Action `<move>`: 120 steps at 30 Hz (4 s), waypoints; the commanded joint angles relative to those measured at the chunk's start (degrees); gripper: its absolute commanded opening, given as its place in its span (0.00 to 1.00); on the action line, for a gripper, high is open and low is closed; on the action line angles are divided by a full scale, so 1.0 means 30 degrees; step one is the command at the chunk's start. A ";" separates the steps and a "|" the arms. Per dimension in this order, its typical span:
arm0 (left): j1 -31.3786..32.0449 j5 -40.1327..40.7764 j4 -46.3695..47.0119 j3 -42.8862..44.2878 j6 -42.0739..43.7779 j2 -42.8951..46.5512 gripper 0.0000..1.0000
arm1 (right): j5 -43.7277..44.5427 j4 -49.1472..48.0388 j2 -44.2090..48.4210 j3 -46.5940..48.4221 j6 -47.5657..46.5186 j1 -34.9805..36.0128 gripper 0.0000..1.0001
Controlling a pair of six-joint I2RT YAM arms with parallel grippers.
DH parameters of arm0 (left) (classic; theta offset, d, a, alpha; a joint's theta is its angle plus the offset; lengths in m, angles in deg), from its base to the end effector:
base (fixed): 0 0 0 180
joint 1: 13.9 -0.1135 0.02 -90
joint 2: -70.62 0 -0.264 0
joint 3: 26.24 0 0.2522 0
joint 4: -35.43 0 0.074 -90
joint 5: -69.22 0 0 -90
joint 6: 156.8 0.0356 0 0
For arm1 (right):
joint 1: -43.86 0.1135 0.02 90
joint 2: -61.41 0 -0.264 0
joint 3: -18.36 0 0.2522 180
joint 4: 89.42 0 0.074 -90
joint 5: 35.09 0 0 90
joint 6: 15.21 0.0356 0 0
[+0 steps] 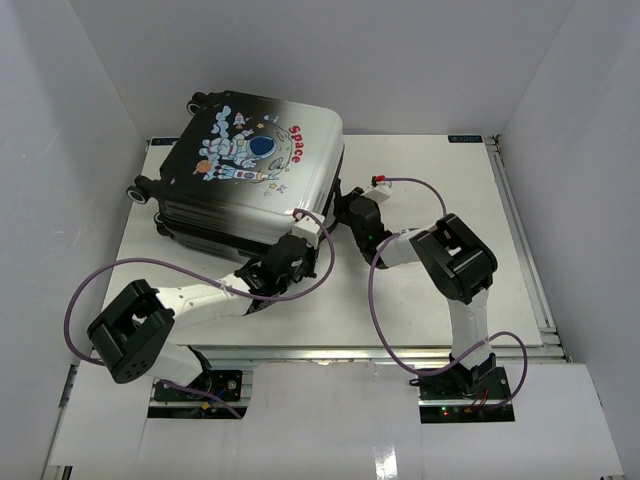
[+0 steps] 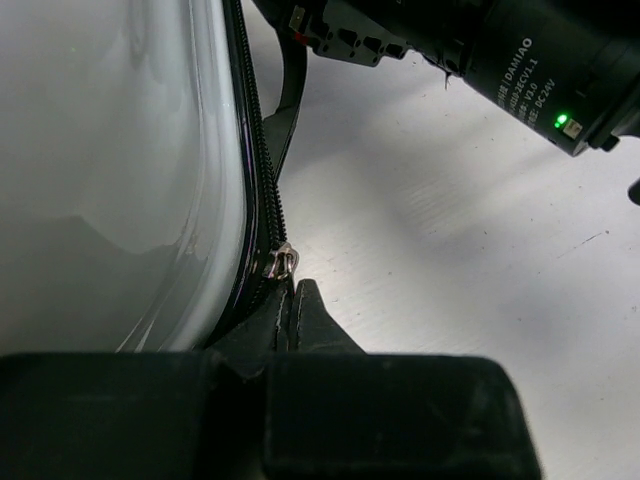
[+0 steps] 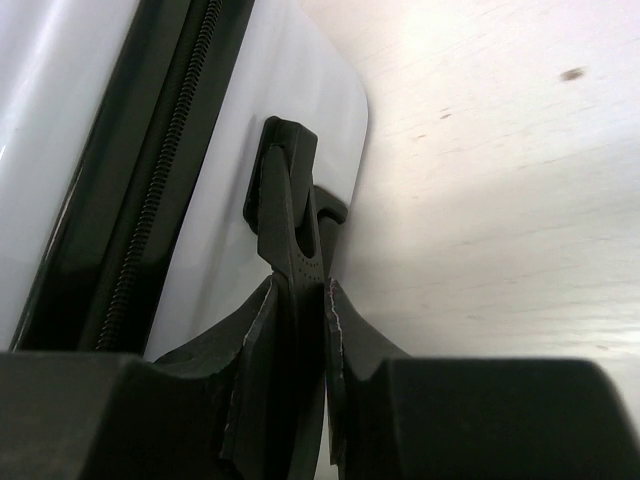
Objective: Pack the luggage
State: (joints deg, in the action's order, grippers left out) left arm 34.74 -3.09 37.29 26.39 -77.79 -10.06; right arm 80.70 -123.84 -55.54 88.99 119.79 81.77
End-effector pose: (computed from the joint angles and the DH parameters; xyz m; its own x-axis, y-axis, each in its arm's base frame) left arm 0.2041 -0.2155 0.2078 -0.3883 0.1662 -0.9064 0.4695 0.8821 -0.0394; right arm 0.3390 0.2444 0.1446 -0.2687 0.5977 -0.7553 -0.0386 0.7769 0.6285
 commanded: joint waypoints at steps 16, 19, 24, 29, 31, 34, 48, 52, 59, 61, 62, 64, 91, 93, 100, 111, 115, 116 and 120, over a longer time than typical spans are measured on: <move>-0.1357 0.5042 0.1247 0.0882 -0.2509 0.1123 0.00 | -0.2590 0.0681 0.0196 -0.2585 0.1376 0.7837 0.08; -0.1585 0.6847 0.0707 -0.1294 -0.3310 0.4664 0.00 | -0.1931 0.0938 -0.0553 -0.1161 0.1191 0.9336 0.08; -0.1731 0.7006 0.1235 -0.2778 -0.3185 0.8571 0.00 | 0.0326 0.1467 -0.1175 0.0421 0.0562 1.1087 0.08; -0.1833 0.4973 0.1406 -0.2406 -0.2833 0.7633 0.00 | -0.0400 0.1600 -0.1767 0.0999 -0.0037 1.1236 0.08; -0.1870 0.3278 0.2217 -0.2213 -0.2523 0.6648 0.00 | -0.0827 0.1569 -0.1912 0.0985 -0.0191 1.1199 0.08; -0.1915 0.0308 0.3286 -0.1817 -0.1926 0.5474 0.00 | -0.1272 0.1381 -0.1846 0.0613 -0.0399 1.1033 0.08; -0.2691 0.4059 0.0821 -0.1658 -0.3190 0.6233 0.00 | -0.0911 0.1539 0.1804 -0.2896 -0.3675 0.8791 0.65; -0.3358 0.4068 0.0306 -0.1747 -0.3478 0.6570 0.00 | -0.1798 0.3014 0.3920 -0.3858 -0.4965 0.7155 0.75; -0.4300 0.4155 -0.0282 -0.2034 -0.3831 0.7258 0.00 | -0.3511 0.5019 0.7400 -0.4526 -0.7681 0.5302 0.36; -0.4663 0.3944 -0.0305 -0.2203 -0.3936 0.7558 0.00 | -0.3546 0.5766 0.8150 -0.4613 -0.7899 0.4053 0.13; -0.4806 0.3882 -0.0356 -0.2260 -0.3969 0.7711 0.00 | -0.3794 0.5798 0.8393 -0.4564 -0.7997 0.3167 0.08; -0.5041 0.3860 -0.0495 -0.2358 -0.4010 0.8004 0.00 | -0.4373 0.5869 0.8379 -0.4049 -0.8197 0.1246 0.08; -0.6296 -0.5423 0.1398 -0.1422 -0.3041 0.8246 0.00 | -1.3725 1.1153 -1.0268 1.9729 -0.8566 0.0987 0.08; -0.6109 -0.6841 0.2030 -0.1227 -0.2899 0.7858 0.00 | -1.4480 1.1141 -1.0324 1.9703 -0.8638 0.1444 0.08; -0.4816 -0.8748 0.2294 0.0803 -0.1179 0.5542 0.00 | -1.5051 0.9910 -1.0666 1.8045 -0.8454 0.3175 0.08; -0.3383 -0.8519 0.1474 0.4292 0.0089 0.1193 0.00 | -1.5025 0.9078 -1.1260 1.7256 -0.8232 0.4837 0.08; -0.2735 -0.8268 0.1066 0.6087 0.0560 -0.0359 0.00 | -1.4982 0.9030 -1.1406 1.7283 -0.8320 0.5236 0.08; -0.2576 -0.8169 0.1045 0.6504 0.0659 -0.0774 0.00 | -1.4963 0.9030 -1.1348 1.7264 -0.8359 0.5295 0.08; -0.2075 -0.7925 0.0626 0.8196 0.1057 -0.2341 0.00 | -1.5041 0.8972 -1.1262 1.7225 -0.8453 0.5458 0.08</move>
State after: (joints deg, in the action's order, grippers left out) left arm 23.56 -11.97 22.98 39.35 -74.47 -14.74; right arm 47.54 -98.03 -86.44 142.14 92.16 82.54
